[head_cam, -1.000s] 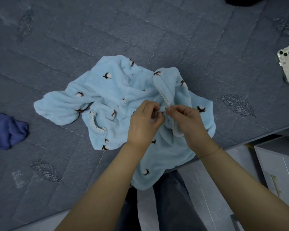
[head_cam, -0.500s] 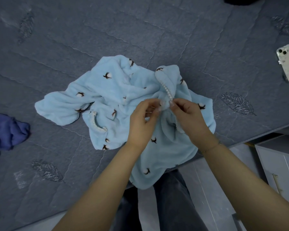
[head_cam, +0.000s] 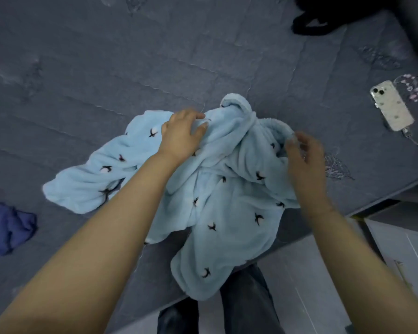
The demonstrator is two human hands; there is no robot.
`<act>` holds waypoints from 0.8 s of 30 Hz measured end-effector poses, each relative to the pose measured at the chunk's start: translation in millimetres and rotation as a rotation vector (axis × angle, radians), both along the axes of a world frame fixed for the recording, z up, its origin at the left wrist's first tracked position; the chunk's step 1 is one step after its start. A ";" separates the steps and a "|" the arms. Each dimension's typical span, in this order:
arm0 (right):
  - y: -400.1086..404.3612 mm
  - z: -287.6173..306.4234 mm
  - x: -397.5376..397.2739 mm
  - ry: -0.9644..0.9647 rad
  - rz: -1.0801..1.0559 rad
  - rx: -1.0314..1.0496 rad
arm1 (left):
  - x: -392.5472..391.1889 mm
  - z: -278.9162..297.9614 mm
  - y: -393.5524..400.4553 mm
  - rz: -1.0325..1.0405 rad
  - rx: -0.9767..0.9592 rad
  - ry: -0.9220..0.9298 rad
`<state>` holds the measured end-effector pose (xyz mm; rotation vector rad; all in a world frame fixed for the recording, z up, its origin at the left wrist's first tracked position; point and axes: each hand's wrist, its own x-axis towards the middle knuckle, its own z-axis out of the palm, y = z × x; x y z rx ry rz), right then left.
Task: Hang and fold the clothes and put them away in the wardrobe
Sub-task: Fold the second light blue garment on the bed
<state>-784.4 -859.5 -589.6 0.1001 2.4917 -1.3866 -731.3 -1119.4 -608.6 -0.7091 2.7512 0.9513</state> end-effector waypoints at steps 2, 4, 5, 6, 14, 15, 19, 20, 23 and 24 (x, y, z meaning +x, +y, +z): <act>20.9 -9.2 24.6 -0.092 -0.064 0.004 | -28.7 -4.5 -1.6 -0.021 0.007 -0.107; 31.8 -20.1 28.4 -0.209 -0.070 -0.038 | -53.0 -12.6 -2.9 -0.051 -0.013 -0.276; 34.2 -24.5 23.3 -0.272 -0.056 -0.063 | -62.0 -16.8 -3.5 -0.065 -0.003 -0.354; 35.5 -29.1 15.7 -0.336 -0.041 -0.077 | -68.3 -21.0 -3.5 -0.069 0.034 -0.421; 22.2 -35.7 -30.8 -0.575 0.179 0.062 | -50.9 -33.7 -0.1 0.275 0.840 -0.568; 22.1 -34.7 -30.7 -0.580 0.164 0.026 | -47.2 -30.7 -3.5 0.273 0.899 -0.533; 26.2 -16.0 -33.4 -0.585 -0.039 -0.306 | -39.2 5.2 -20.7 0.219 1.033 -0.375; 27.5 -8.3 -37.3 -0.585 -0.082 -0.410 | -37.3 18.6 -25.1 0.211 1.055 -0.363; 25.9 25.2 -51.8 -0.612 -0.043 -0.594 | -29.6 62.9 -33.3 0.167 1.015 -0.318; 24.4 41.5 -55.0 -0.629 -0.005 -0.614 | -27.0 79.3 -34.0 0.166 0.996 -0.283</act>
